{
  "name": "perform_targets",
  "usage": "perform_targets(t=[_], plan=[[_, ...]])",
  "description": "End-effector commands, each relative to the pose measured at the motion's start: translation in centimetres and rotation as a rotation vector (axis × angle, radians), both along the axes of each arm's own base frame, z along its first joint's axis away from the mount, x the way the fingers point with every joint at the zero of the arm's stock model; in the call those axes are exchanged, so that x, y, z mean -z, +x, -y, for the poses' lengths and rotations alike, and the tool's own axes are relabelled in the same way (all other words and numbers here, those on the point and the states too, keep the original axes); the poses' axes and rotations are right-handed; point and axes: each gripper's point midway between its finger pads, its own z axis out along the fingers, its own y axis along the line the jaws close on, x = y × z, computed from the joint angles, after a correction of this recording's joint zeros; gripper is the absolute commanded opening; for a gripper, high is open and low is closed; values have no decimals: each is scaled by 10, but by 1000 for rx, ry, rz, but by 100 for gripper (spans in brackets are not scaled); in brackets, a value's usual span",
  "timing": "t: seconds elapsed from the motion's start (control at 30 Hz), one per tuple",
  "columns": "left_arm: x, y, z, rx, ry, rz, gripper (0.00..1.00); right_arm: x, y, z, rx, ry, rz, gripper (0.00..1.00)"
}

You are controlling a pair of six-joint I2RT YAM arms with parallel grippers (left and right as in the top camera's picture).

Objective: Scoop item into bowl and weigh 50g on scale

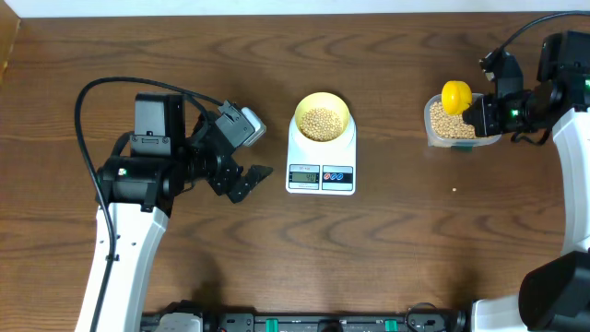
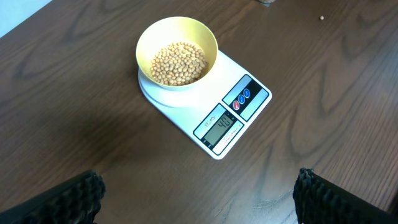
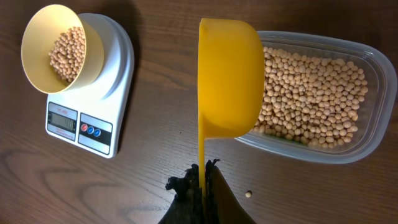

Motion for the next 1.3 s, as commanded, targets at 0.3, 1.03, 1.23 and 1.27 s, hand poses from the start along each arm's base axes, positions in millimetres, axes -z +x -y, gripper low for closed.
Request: perform_targets(t=[0.3, 1.03, 1.23, 1.27], plan=[[-6, 2, 0, -8, -14, 7, 99, -14, 1, 3, -1, -6, 46, 1], [-6, 2, 0, -8, -14, 7, 99, -15, 8, 23, 17, -63, 82, 1], [-6, 2, 0, -7, -14, 7, 99, -14, 6, 24, 9, -69, 77, 1], [-6, 2, 0, -7, -13, 7, 99, -14, 6, 23, 9, -68, 76, 1]])
